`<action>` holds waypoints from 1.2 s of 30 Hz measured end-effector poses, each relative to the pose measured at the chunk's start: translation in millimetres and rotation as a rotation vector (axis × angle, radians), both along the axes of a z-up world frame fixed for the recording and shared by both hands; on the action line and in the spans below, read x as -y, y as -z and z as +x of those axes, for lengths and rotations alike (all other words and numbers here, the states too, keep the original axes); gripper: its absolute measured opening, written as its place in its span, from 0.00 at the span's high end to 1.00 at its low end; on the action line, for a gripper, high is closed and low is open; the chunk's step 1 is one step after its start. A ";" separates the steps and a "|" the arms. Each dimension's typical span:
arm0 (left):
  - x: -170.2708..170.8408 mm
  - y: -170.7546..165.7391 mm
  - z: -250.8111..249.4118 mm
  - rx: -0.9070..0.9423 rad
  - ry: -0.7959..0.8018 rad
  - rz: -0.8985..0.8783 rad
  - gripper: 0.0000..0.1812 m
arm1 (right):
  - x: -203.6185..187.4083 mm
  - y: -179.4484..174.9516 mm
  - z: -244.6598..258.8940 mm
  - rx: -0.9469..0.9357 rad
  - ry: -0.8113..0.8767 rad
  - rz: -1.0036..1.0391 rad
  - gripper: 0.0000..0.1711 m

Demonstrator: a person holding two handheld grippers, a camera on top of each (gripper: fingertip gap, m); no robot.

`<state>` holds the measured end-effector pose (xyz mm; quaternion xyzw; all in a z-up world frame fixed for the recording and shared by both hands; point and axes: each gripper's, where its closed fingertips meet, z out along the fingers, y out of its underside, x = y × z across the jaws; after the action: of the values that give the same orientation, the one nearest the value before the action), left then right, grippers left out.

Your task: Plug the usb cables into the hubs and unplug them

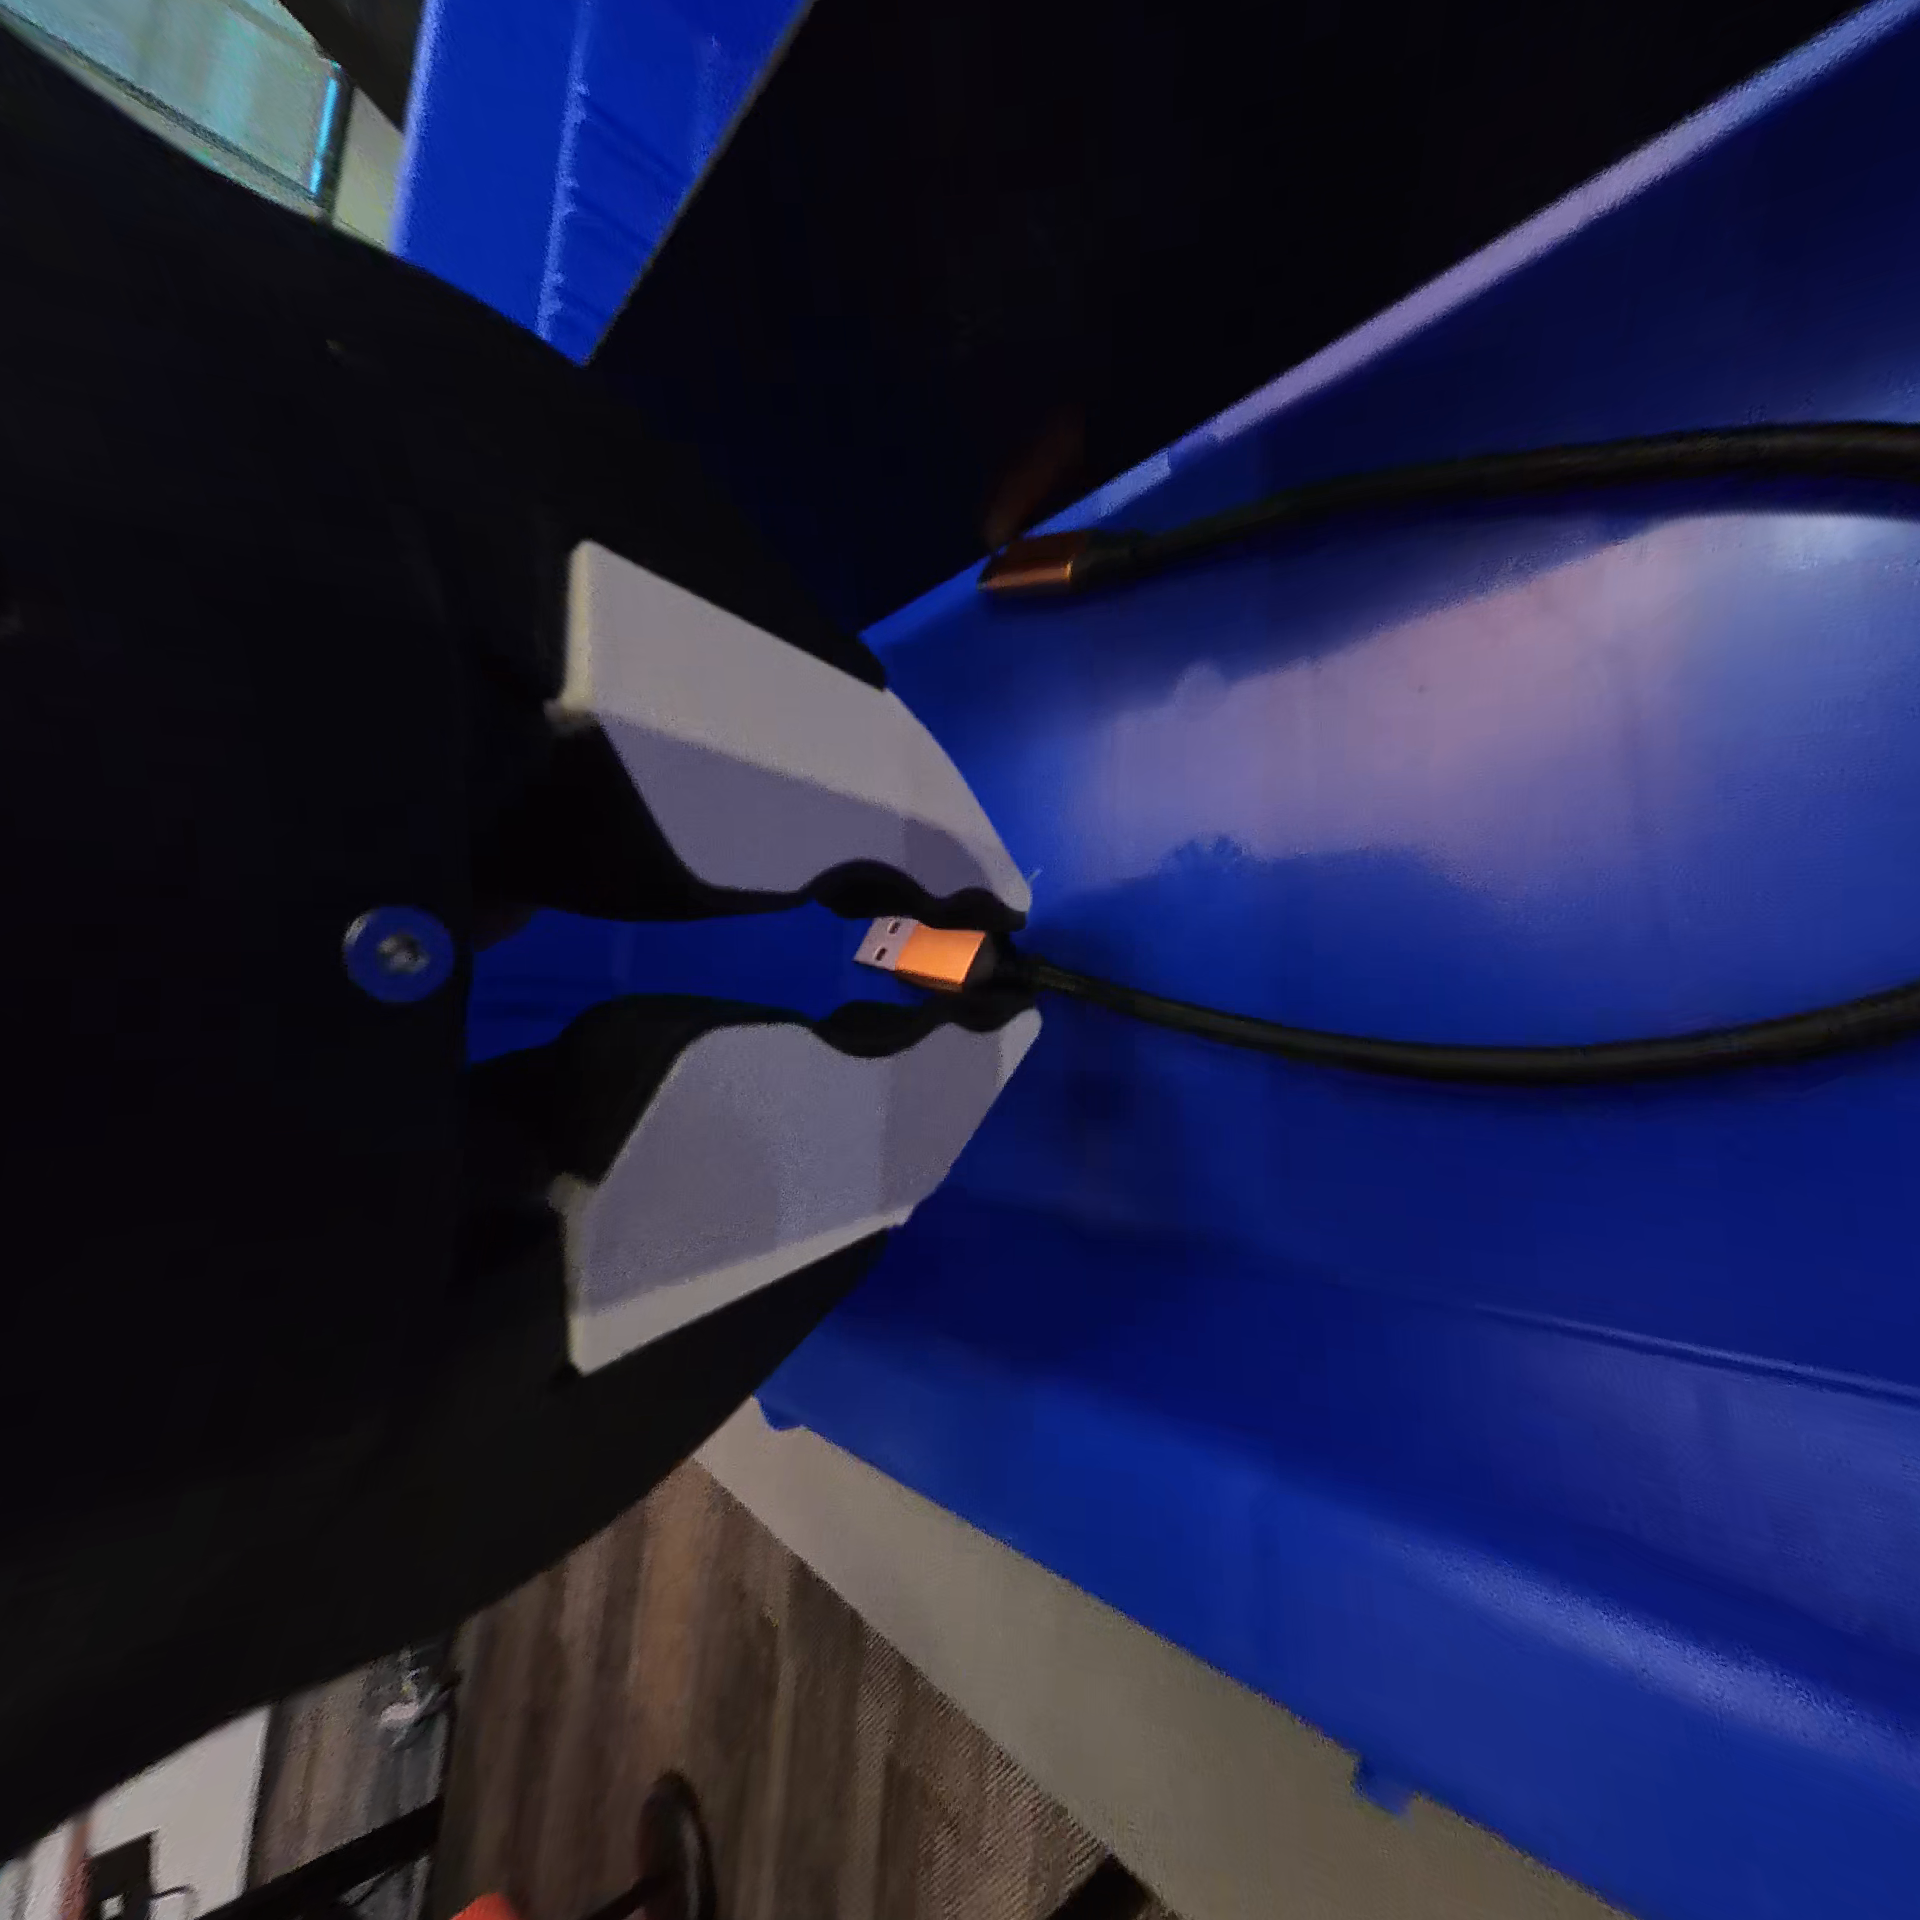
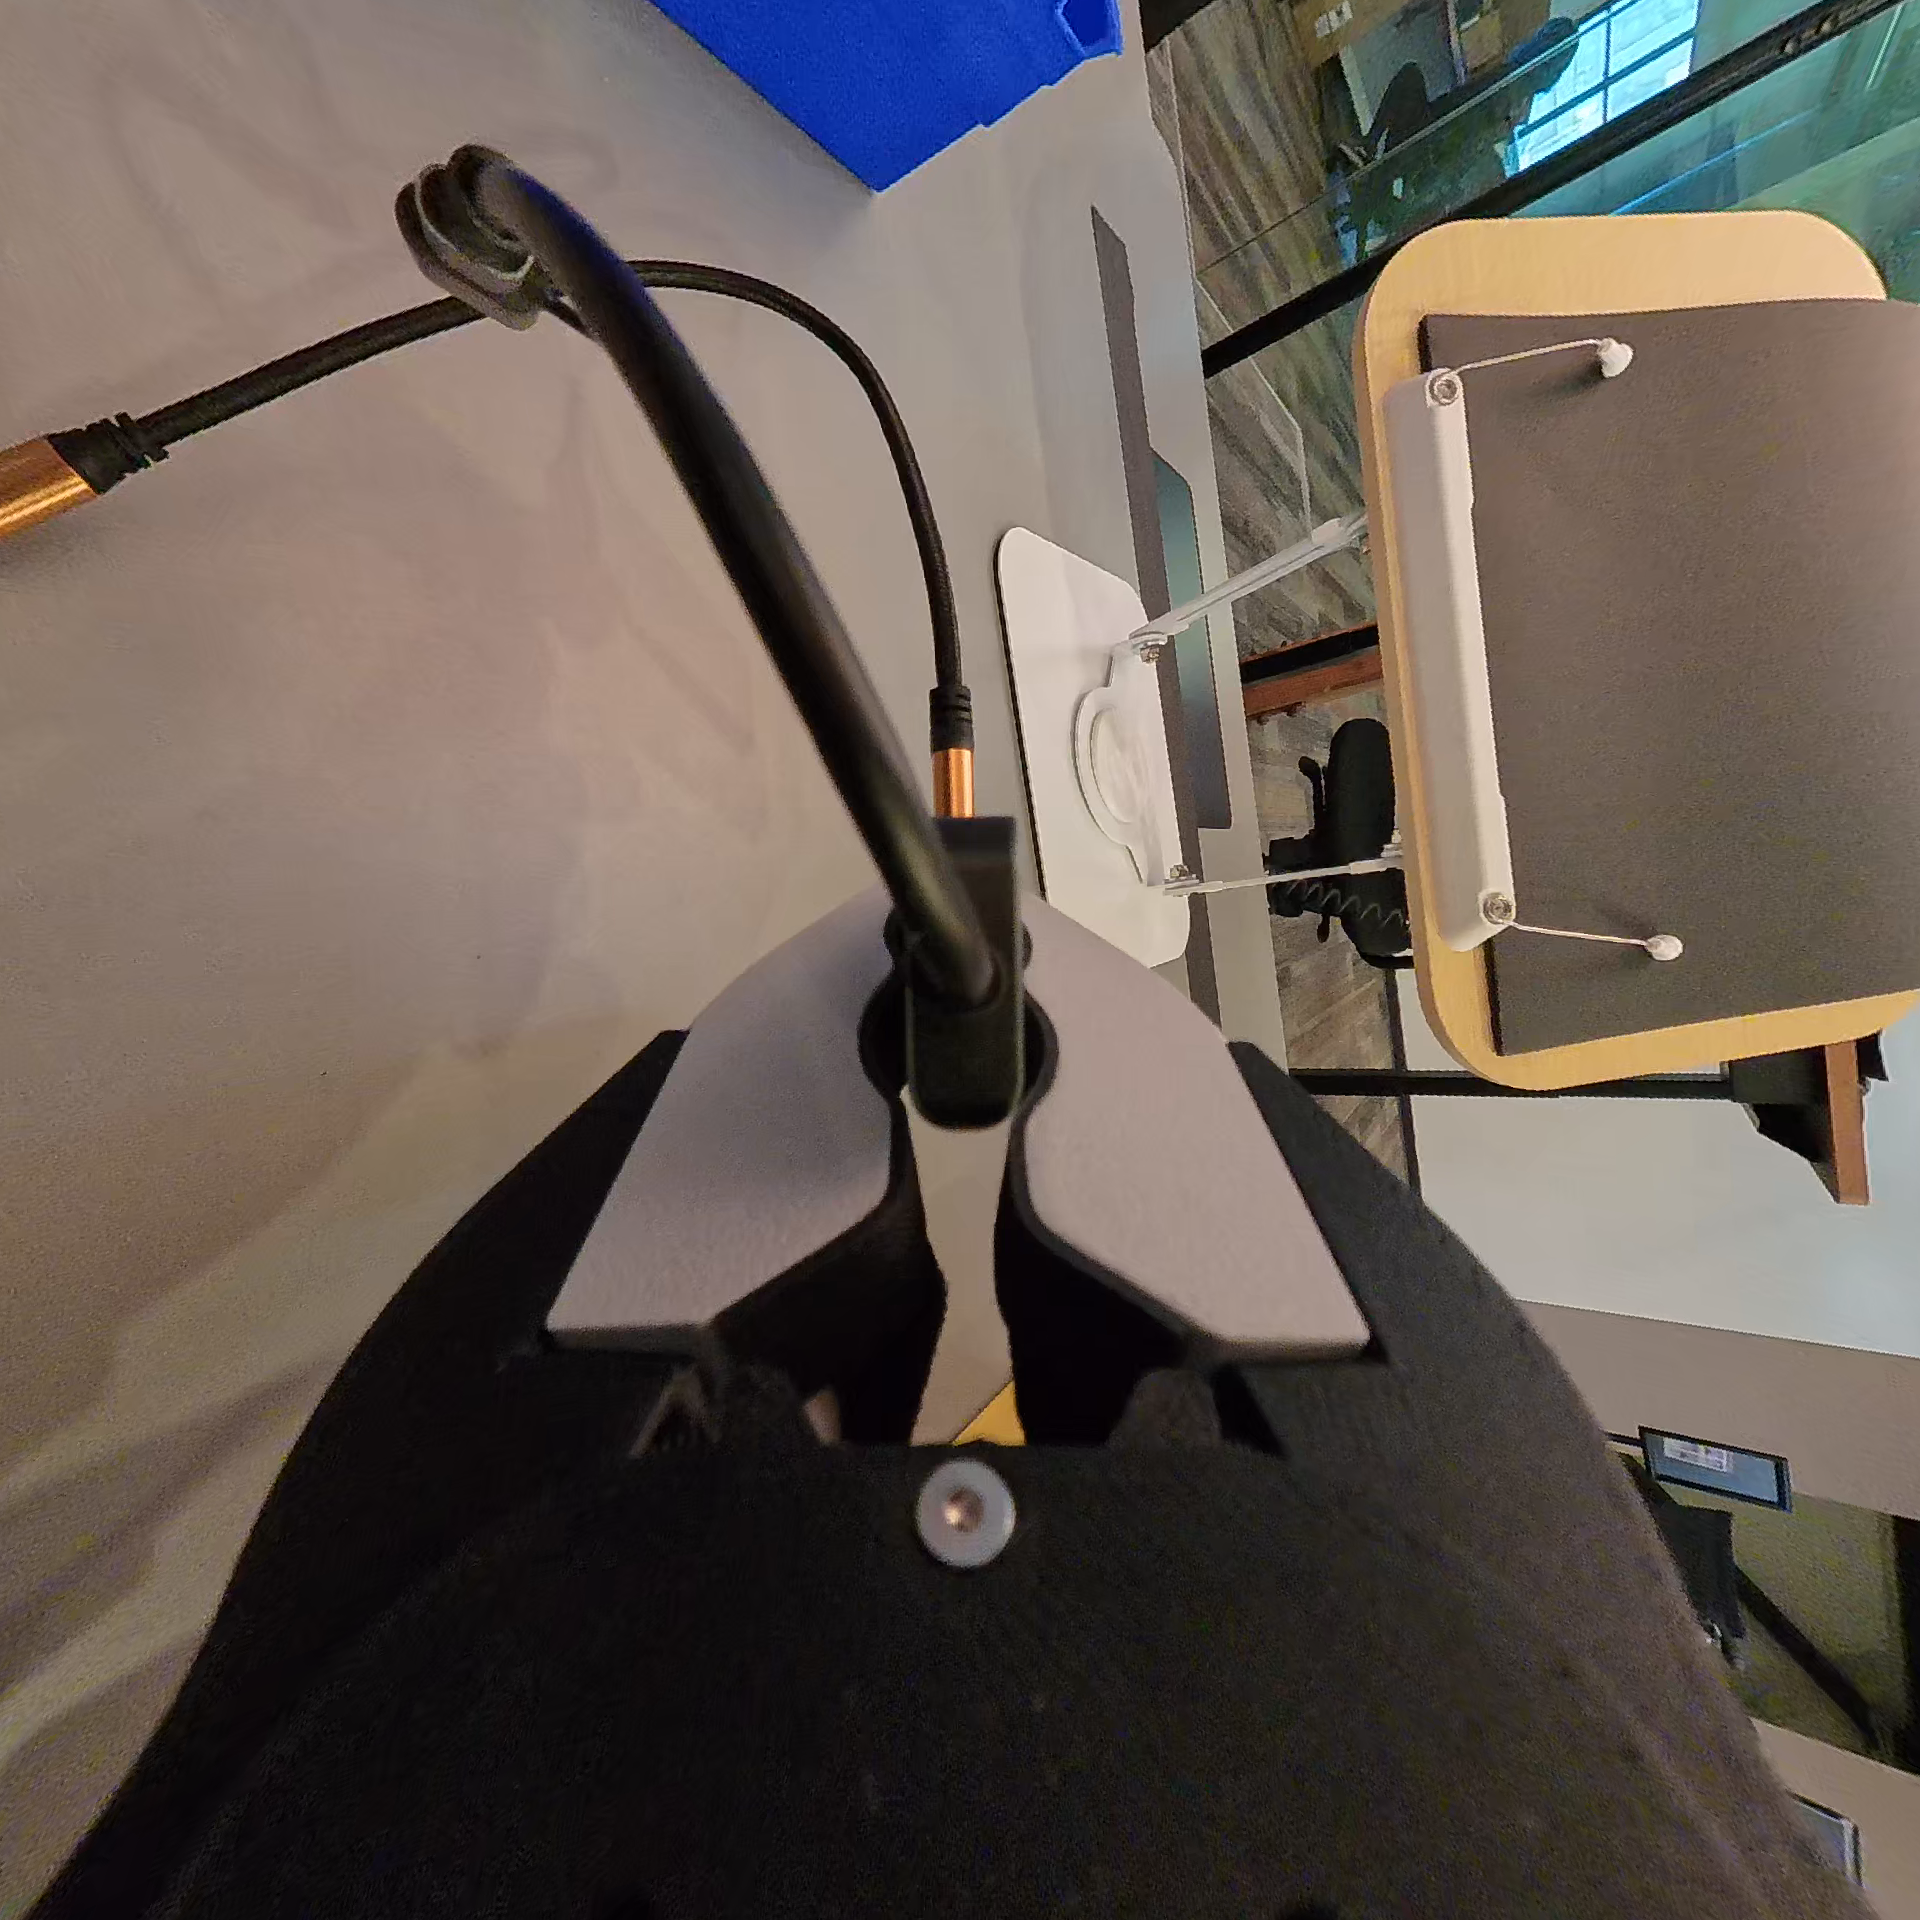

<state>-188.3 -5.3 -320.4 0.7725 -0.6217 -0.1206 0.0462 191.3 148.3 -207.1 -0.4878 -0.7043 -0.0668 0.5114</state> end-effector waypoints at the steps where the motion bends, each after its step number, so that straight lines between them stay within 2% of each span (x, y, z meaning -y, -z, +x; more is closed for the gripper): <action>1: -1.9 -2.5 0.0 -0.001 -0.003 0.029 0.94 | -0.2 -0.2 0.3 -0.001 0.001 0.000 0.94; 6: -19.6 -36.4 4.8 0.053 -0.035 0.247 0.95 | -0.8 -0.6 1.0 -0.003 0.005 -0.003 0.94; 15: -41.6 -112.7 35.5 0.302 -0.135 0.588 0.96 | 0.0 -4.4 0.8 -0.010 0.008 0.000 0.94; 20: -57.9 -153.3 71.0 0.323 -0.043 0.800 0.96 | -2.0 -8.5 4.2 -0.030 0.019 -0.005 0.94; 25: -73.1 -190.9 118.2 0.305 0.132 0.994 0.96 | -2.6 -10.0 5.9 -0.036 0.024 -0.006 0.94; 32: -90.6 -246.8 190.2 0.456 0.264 1.160 0.96 | -4.2 -11.8 9.0 -0.040 0.032 -0.010 0.94; 36: -107.5 -246.3 228.6 0.508 0.311 1.157 0.96 | -4.5 -13.8 13.6 -0.047 0.031 -0.019 0.94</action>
<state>40.3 102.3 -74.1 0.5780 -0.5524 -0.2547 -0.5439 204.8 152.8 -193.3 -0.5047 -0.6852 -0.0567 0.5221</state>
